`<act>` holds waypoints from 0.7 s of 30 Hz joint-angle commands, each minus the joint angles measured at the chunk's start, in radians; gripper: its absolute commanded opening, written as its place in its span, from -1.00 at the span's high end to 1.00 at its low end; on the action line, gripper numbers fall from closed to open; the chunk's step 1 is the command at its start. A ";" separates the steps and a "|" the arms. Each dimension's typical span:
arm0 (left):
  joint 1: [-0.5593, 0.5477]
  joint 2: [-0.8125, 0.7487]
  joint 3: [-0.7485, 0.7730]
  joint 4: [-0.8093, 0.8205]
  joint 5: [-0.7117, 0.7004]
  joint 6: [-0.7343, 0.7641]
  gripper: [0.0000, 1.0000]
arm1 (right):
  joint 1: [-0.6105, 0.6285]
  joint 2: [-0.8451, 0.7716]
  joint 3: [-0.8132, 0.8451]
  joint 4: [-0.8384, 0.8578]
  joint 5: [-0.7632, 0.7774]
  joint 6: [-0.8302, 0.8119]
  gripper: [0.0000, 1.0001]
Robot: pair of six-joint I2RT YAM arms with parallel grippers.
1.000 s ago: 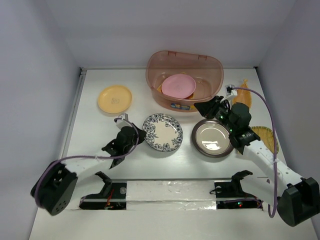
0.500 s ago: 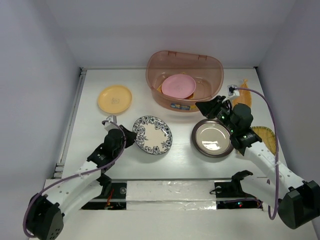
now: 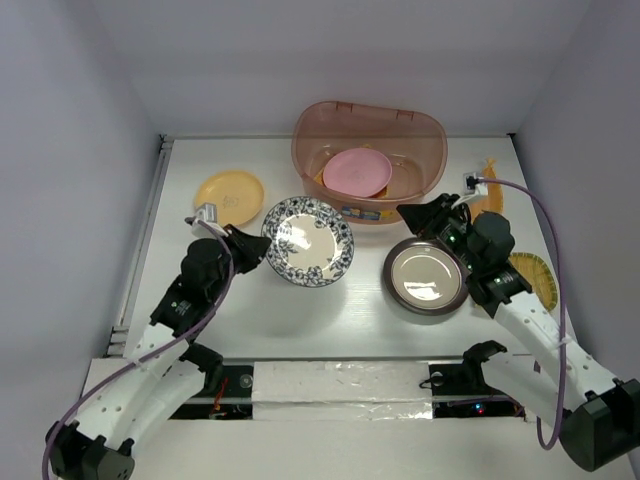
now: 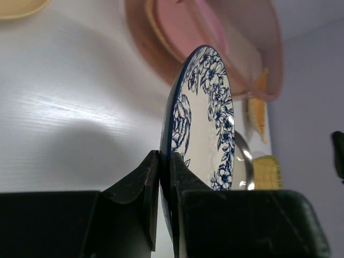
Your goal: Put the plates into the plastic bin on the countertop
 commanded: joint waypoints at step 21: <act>0.025 0.822 0.837 0.544 0.159 0.008 1.00 | 0.009 -0.248 0.050 -0.183 0.064 -0.047 1.00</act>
